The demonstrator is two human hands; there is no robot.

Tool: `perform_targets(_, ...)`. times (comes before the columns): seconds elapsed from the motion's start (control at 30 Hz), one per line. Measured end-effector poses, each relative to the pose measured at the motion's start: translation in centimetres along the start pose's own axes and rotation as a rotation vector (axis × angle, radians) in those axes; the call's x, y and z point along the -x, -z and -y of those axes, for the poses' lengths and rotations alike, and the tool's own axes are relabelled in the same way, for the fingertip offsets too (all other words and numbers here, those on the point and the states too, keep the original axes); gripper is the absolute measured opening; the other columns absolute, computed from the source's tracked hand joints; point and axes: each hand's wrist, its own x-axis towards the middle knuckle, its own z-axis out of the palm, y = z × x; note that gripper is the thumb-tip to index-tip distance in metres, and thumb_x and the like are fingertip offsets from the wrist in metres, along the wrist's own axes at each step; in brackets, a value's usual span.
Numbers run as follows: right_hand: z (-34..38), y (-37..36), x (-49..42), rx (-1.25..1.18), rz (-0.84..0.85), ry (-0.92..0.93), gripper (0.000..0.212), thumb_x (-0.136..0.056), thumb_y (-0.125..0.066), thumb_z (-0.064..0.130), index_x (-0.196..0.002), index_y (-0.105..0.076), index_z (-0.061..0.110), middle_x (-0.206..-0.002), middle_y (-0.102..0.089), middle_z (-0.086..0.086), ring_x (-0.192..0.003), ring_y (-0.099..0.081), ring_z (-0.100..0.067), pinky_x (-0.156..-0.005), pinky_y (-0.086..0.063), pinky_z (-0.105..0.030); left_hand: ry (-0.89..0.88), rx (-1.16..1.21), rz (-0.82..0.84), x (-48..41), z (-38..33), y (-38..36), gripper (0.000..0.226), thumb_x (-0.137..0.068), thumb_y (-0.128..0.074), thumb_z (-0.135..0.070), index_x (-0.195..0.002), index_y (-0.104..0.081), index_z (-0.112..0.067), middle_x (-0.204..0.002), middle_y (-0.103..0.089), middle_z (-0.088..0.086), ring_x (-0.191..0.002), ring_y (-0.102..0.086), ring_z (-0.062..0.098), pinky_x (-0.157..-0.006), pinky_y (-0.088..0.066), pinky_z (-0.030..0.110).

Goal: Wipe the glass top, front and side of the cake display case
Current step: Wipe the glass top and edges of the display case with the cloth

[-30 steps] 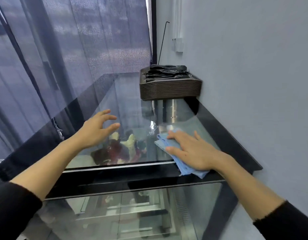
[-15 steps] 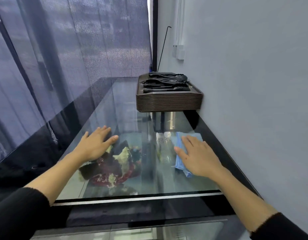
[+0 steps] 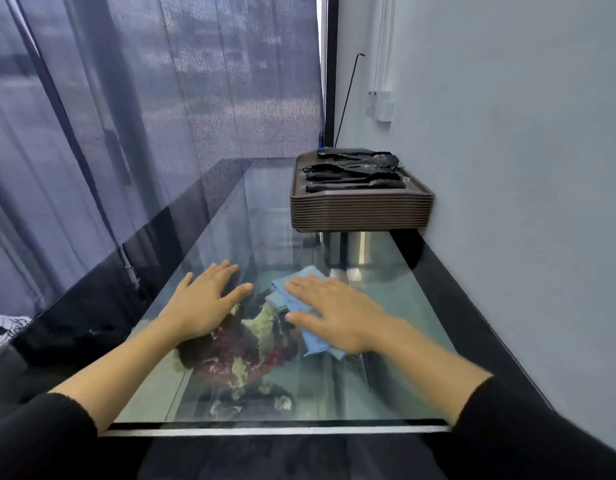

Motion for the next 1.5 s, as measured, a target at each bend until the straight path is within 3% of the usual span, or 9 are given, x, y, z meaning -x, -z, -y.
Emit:
perform_targets(0.2,-12.0,2.6,-1.9,0.047,-0.120,-0.606,0.068,-0.094,-0.027,0.062,-0.143,-0.036,0.016,-0.151,-0.039,-0.004,-0.137,-0.037,-0.029,-0.116,-0.022,-0.051,-0.007,-0.007,-0.016,0.1,-0.3,0.1,0.071,-0.093,-0.023,-0.067,-0.152,-0.025,-0.029,-0.163,-0.015,-0.006,-0.150,-0.011,0.014,-0.121,-0.004,0.046)
perform_targets(0.33,-10.8,1.3,-7.8,0.100,-0.129,-0.758,0.079,-0.094,-0.018,0.062,-0.151,-0.026,0.007,-0.158,-0.029,-0.011,-0.146,-0.022,-0.030,-0.119,-0.017,-0.049,-0.002,-0.006,-0.022,0.1,-0.5,0.0,0.068,-0.095,-0.024,-0.065,-0.152,-0.025,-0.028,-0.163,-0.015,-0.006,-0.151,-0.010,0.013,-0.122,-0.004,0.046)
perform_targets(0.57,-7.0,1.3,-5.6,0.048,0.060,-0.307,0.066,-0.100,-0.012,0.056,-0.157,-0.003,0.022,-0.165,0.002,0.005,-0.152,0.005,-0.014,-0.122,0.006,-0.045,-0.003,-0.016,-0.004,0.4,-0.4,0.2,0.070,-0.094,-0.022,-0.066,-0.153,-0.023,-0.029,-0.163,-0.013,-0.006,-0.151,-0.009,0.013,-0.121,-0.002,0.044)
perform_targets(0.8,-6.8,1.0,-7.6,0.119,-0.042,-0.640,0.067,-0.101,-0.013,0.049,-0.156,-0.008,0.012,-0.165,-0.008,-0.005,-0.152,-0.003,-0.027,-0.122,0.000,-0.049,0.005,0.010,0.004,0.3,-0.5,0.3,0.069,-0.094,-0.025,-0.067,-0.152,-0.027,-0.029,-0.163,-0.017,-0.004,-0.150,-0.014,0.016,-0.121,-0.005,0.048)
perform_targets(0.97,2.6,-1.0,-5.0,0.063,0.087,-0.172,0.064,-0.102,-0.012,0.053,-0.157,0.000,0.022,-0.165,0.005,0.004,-0.152,0.007,-0.017,-0.122,0.005,-0.040,0.002,0.409,-0.009,3.0,-0.2,3.1,0.041,-0.093,-0.054,-0.048,-0.127,-0.063,-0.026,-0.153,-0.039,-0.007,-0.140,-0.037,0.012,-0.112,-0.025,0.031)
perform_targets(1.07,3.6,-0.8,3.3,0.051,0.088,-0.012,0.064,-0.099,-0.014,0.058,-0.156,0.003,0.031,-0.161,0.008,0.018,-0.150,0.011,-0.005,-0.123,0.007,-0.033,-0.012,0.352,-0.092,7.5,3.0,4.7,0.032,-0.089,-0.057,-0.050,-0.115,-0.067,-0.034,-0.152,-0.039,-0.010,-0.139,-0.037,0.011,-0.113,-0.028,0.035)
perform_targets(1.2,0.6,0.0,5.8,0.036,0.044,-0.172,0.065,-0.097,-0.019,0.061,-0.155,-0.011,0.033,-0.161,-0.005,0.020,-0.151,-0.004,-0.007,-0.122,-0.003,-0.039,0.078,0.106,0.007,13.5,9.0,6.1,0.071,-0.064,-0.030,-0.095,-0.122,-0.048,-0.060,-0.157,-0.030,-0.011,-0.146,-0.025,0.016,-0.118,-0.022,0.047)
perform_targets(1.37,0.9,-1.2,0.8,0.085,-0.005,-0.486,0.068,-0.099,-0.019,0.055,-0.155,-0.013,0.017,-0.165,-0.008,0.000,-0.152,-0.004,-0.023,-0.120,-0.005,-0.051,0.238,-0.024,0.035,15.7,13.4,6.9,0.094,-0.049,-0.010,-0.102,-0.135,-0.029,-0.066,-0.160,-0.023,-0.009,-0.148,-0.018,0.017,-0.117,-0.017,0.055)
perform_targets(1.5,8.7,-2.7,2.8,0.062,0.034,-0.287,0.075,-0.094,-0.010,0.063,-0.156,-0.008,0.021,-0.164,-0.006,0.008,-0.152,-0.003,-0.018,-0.123,-0.007,-0.047,0.206,-0.052,0.071,15.9,13.7,7.6,0.093,-0.053,-0.009,-0.095,-0.139,-0.024,-0.064,-0.161,-0.018,-0.013,-0.149,-0.014,0.015,-0.113,-0.018,0.056)
